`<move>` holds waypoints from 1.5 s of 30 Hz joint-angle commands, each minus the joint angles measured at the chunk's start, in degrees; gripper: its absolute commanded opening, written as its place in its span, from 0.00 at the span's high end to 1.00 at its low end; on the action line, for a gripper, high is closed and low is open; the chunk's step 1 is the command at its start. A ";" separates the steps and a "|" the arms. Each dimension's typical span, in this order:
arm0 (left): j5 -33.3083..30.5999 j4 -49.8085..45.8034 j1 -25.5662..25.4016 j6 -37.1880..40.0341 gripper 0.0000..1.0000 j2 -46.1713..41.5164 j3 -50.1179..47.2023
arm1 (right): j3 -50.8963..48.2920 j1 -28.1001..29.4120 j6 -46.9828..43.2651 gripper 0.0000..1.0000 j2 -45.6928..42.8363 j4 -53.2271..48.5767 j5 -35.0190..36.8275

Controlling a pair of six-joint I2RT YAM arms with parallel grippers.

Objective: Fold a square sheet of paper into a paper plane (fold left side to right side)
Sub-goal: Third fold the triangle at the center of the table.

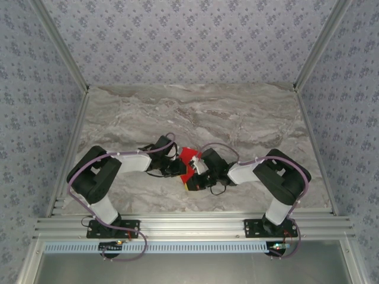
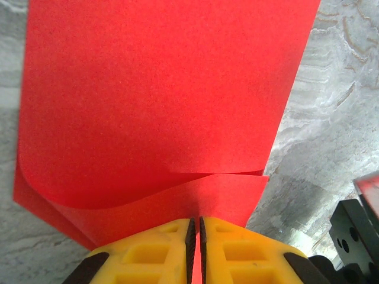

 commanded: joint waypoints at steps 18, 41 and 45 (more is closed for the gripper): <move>-3.49 -3.96 -0.45 -0.08 0.84 -14.62 -3.45 | 1.23 -0.49 1.62 1.00 4.05 -14.43 7.28; -3.61 12.02 -5.49 -7.49 0.87 -5.23 -8.55 | 3.61 -0.01 0.20 1.00 5.61 -18.94 9.45; -7.26 9.00 -5.76 -6.74 0.88 -4.94 -8.17 | 3.68 0.02 -0.04 1.00 5.56 -19.91 9.86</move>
